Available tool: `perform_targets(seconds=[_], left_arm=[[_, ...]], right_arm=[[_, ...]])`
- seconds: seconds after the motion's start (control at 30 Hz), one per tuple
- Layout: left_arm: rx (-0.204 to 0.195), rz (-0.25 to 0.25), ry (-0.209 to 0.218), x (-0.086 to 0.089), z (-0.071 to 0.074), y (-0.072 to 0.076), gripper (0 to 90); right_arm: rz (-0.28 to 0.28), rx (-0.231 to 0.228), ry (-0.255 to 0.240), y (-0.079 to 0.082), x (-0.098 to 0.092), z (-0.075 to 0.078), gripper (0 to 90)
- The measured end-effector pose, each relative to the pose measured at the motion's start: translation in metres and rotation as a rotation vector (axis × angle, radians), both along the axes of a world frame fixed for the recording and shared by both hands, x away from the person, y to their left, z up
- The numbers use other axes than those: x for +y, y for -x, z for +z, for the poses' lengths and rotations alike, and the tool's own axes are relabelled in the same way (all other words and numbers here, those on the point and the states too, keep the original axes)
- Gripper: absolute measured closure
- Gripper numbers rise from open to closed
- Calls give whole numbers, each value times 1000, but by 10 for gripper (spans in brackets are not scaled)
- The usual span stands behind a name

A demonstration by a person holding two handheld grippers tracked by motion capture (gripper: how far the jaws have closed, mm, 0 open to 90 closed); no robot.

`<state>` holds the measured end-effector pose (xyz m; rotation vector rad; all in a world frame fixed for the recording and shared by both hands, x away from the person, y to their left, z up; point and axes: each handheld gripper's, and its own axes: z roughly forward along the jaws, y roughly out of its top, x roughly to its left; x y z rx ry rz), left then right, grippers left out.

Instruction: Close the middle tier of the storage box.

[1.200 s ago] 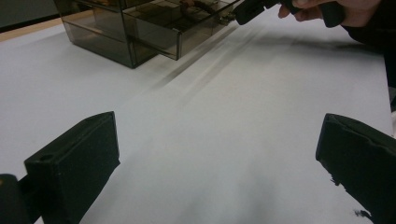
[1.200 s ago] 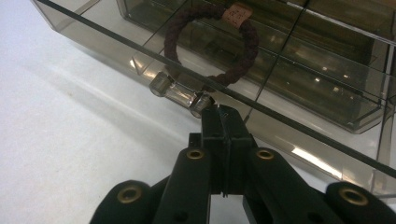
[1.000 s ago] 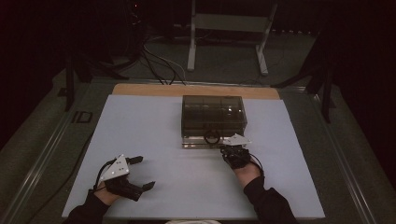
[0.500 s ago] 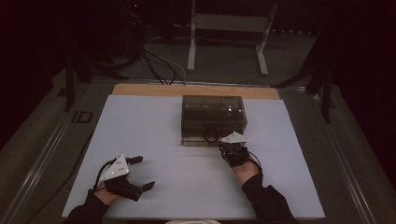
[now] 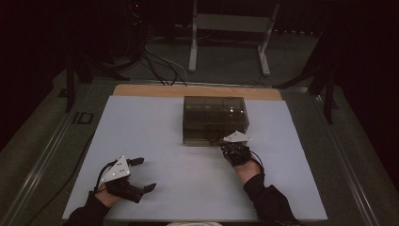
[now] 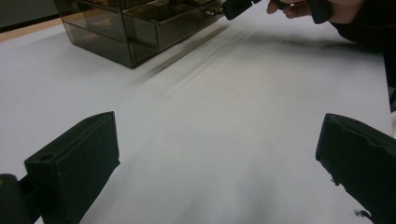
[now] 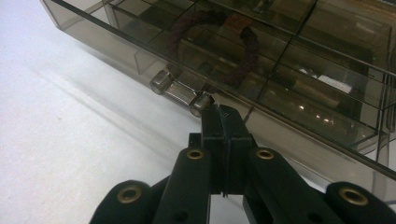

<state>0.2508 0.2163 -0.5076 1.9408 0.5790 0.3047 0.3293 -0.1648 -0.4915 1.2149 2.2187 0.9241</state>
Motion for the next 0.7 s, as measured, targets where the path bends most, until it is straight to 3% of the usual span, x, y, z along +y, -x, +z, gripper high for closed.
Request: perform_targets(seconds=[0.7], left_arm=[[0,1,-1,0,0,0,8]], right_arm=[[-7,8,-10,-6,0,0,900]])
